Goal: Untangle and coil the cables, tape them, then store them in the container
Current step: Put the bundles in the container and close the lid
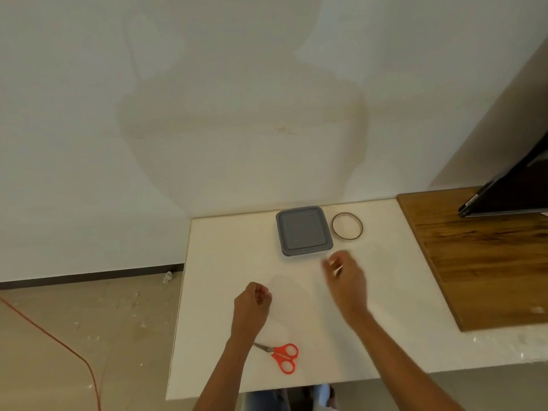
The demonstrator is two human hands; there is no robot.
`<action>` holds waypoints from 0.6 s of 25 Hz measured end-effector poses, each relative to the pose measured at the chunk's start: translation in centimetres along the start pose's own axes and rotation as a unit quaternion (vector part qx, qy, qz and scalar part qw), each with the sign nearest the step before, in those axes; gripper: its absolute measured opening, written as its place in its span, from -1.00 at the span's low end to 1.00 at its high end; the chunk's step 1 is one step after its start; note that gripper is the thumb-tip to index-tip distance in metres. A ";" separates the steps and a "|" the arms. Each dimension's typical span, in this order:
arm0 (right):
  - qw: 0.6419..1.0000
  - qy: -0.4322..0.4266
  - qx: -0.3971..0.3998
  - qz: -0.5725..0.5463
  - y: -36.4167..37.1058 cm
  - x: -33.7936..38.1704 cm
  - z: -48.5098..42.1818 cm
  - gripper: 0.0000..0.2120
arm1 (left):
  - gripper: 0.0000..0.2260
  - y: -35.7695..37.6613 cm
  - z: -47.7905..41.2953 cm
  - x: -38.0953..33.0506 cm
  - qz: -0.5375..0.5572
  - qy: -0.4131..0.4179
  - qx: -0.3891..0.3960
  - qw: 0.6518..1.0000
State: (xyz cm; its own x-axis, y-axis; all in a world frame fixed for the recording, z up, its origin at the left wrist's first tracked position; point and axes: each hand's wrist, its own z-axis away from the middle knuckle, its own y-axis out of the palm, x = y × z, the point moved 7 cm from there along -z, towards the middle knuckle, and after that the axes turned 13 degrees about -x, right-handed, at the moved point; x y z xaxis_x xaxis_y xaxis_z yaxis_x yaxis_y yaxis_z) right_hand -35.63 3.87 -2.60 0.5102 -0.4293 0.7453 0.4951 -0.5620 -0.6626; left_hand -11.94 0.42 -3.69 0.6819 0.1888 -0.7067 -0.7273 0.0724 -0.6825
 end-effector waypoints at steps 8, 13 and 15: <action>0.907 -0.271 0.276 0.163 4.4 0.3 14.1 -0.72 | -0.96 -0.7 0.8 -0.4 0.023 -0.021 -0.020 0.999; 0.997 0.064 0.005 -0.042 -5.4 -5.0 1.9 -0.85 | -0.96 -0.3 0.5 -0.1 0.047 -0.042 -0.020 0.998; 0.991 0.103 -0.086 -0.020 -7.5 -6.1 -4.1 -0.78 | -0.94 0.2 0.4 -0.1 0.046 -0.043 -0.015 0.998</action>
State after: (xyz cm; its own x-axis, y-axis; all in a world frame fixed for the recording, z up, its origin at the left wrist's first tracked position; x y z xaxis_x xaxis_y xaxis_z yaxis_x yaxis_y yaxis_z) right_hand -45.34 7.82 -1.86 0.3286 -0.5296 0.7820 0.3754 -0.6865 -0.6227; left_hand -12.24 0.75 -3.69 0.6026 0.2769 -0.7485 -0.7827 0.0217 -0.6221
